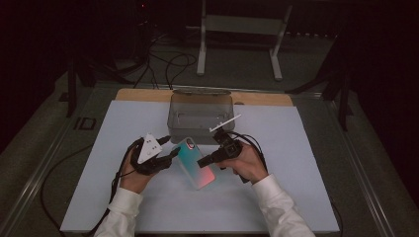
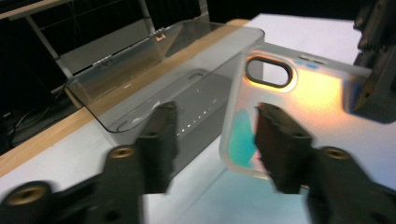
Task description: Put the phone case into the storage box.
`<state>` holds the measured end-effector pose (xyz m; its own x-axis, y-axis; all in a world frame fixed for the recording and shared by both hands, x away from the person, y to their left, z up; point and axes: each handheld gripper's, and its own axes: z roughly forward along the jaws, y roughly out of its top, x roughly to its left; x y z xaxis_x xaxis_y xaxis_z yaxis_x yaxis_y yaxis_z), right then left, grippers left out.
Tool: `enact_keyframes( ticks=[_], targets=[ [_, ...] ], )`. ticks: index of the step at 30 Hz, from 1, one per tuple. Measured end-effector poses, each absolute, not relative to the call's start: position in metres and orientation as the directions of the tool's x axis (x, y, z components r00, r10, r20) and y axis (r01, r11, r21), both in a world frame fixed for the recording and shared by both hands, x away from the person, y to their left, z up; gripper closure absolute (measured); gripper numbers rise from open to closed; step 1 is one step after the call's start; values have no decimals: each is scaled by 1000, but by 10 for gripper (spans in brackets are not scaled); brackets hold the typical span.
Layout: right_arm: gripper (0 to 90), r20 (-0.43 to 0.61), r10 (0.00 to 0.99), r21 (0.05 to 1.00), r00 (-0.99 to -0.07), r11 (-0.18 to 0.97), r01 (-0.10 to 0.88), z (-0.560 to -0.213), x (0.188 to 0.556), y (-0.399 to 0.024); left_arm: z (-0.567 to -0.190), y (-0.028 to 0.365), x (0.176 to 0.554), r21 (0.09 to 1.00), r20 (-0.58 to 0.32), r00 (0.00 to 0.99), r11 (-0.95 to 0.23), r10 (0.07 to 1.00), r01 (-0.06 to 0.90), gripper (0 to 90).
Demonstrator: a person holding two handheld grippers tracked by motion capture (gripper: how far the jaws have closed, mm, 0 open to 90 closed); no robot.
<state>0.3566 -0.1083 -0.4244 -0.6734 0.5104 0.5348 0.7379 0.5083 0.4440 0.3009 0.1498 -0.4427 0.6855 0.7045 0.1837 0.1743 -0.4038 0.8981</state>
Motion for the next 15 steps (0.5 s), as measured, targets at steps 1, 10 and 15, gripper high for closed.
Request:
enact_keyframes(
  ticks=[1, 10, 15],
  targets=[
    [823, 533, 510, 447, -675, 507, 737, -424, 357, -109, -442, 151, 302, 903, 161, 682, -385, 714, 190, 359],
    [823, 524, 512, 457, -680, 505, 732, -422, 355, -110, -438, 157, 303, 915, 136, 599, -332, 789, 229, 25],
    [823, 519, 513, 462, -683, 504, 730, -421, 354, -110, -434, 162, 302, 924, 125, 577, -307, 807, 228, 1]
  ],
)
